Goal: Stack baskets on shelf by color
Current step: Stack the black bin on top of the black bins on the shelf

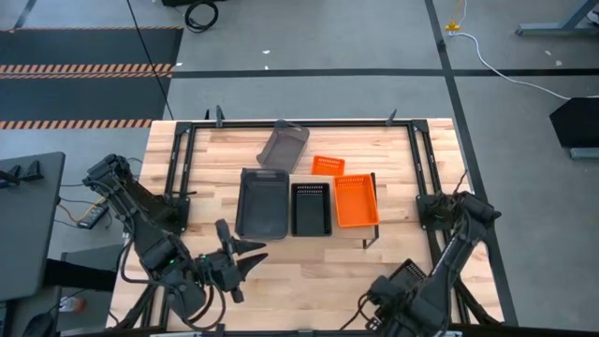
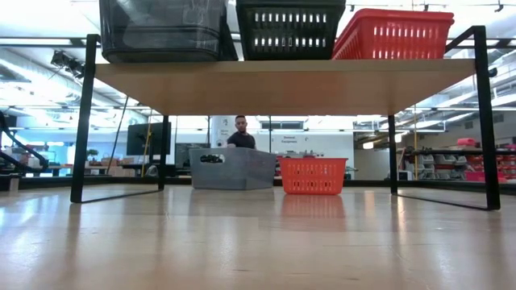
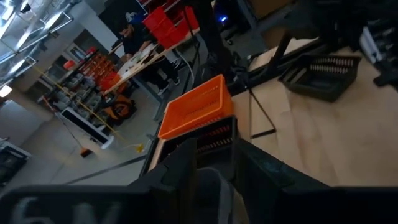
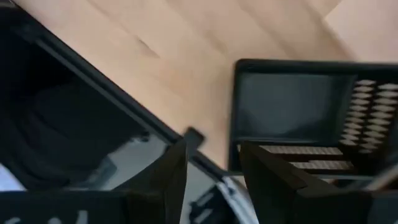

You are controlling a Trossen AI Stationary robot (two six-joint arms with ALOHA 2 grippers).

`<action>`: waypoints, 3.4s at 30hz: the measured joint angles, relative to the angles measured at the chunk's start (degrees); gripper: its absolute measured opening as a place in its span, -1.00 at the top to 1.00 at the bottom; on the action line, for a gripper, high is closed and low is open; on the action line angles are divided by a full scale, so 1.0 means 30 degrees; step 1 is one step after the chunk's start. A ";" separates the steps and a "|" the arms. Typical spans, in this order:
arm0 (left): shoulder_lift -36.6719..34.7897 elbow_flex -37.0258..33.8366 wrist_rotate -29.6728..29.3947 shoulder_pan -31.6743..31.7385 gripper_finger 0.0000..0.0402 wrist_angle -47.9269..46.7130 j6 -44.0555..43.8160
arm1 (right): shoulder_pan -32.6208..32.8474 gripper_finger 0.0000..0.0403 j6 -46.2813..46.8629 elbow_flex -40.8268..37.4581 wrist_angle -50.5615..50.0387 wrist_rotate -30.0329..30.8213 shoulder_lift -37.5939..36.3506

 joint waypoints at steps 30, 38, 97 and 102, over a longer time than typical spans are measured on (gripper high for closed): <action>0.0000 0.0007 -0.0003 0.0160 0.42 -0.0894 -0.0364 | -0.0494 0.22 -0.0234 -0.5562 0.3635 -0.2372 -0.0001; 0.0000 0.0007 -0.0005 0.0163 0.42 -0.0857 -0.0634 | -0.0551 0.22 -0.1051 -0.6111 0.4654 -0.2086 -0.0001; 0.0022 0.0007 0.7977 0.0878 0.42 0.2947 -0.1152 | -0.3130 0.91 -1.9163 0.2409 0.5775 0.4917 -0.0037; 0.0044 0.0007 1.1929 0.1226 0.42 0.3880 -0.1056 | -0.2984 0.91 -2.2611 0.4342 0.5762 0.5146 -0.0037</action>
